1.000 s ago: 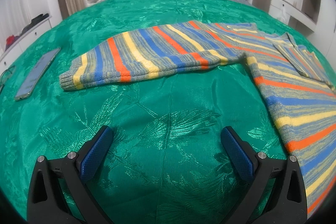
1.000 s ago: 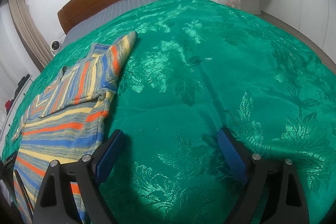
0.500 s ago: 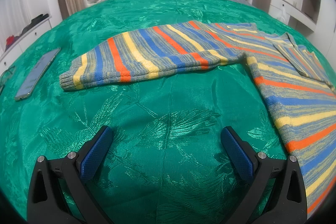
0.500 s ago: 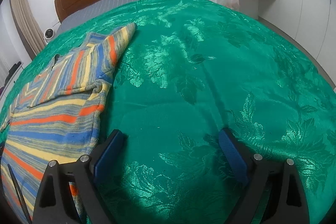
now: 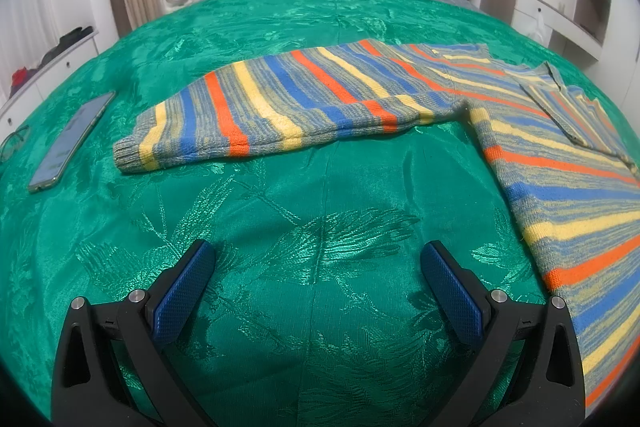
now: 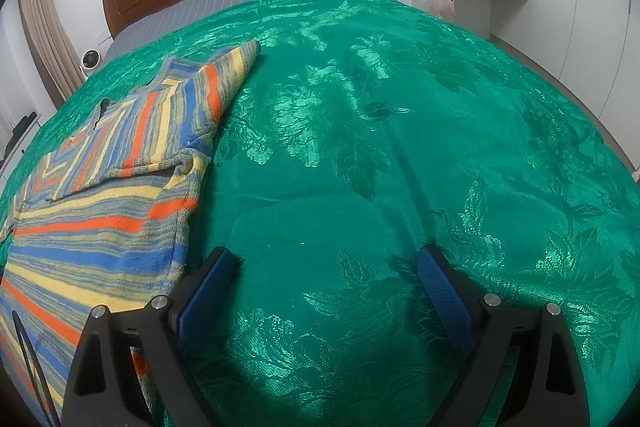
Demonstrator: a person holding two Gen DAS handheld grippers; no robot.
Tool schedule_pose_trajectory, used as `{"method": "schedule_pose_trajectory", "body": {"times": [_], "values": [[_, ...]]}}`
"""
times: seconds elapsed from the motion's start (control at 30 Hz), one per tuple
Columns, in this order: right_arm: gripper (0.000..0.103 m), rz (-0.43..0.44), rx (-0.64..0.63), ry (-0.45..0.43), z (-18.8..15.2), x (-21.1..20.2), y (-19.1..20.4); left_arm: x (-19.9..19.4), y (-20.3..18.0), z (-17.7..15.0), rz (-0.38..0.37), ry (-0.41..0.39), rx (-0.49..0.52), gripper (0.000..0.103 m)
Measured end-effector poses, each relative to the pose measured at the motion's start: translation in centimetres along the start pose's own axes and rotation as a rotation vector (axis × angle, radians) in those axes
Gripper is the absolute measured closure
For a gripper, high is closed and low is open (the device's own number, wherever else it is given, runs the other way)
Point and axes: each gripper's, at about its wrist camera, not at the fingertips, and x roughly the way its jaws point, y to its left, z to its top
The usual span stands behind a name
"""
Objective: Fold small clothes
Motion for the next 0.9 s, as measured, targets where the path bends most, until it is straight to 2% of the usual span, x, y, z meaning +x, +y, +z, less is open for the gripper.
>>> {"method": "schedule_pose_trajectory", "body": {"times": [0.9], "values": [[0.009,-0.023,-0.011,0.007,0.03,-0.15,0.2,0.0,-0.01,-0.02,0.0,-0.001,0.0,0.0]]}}
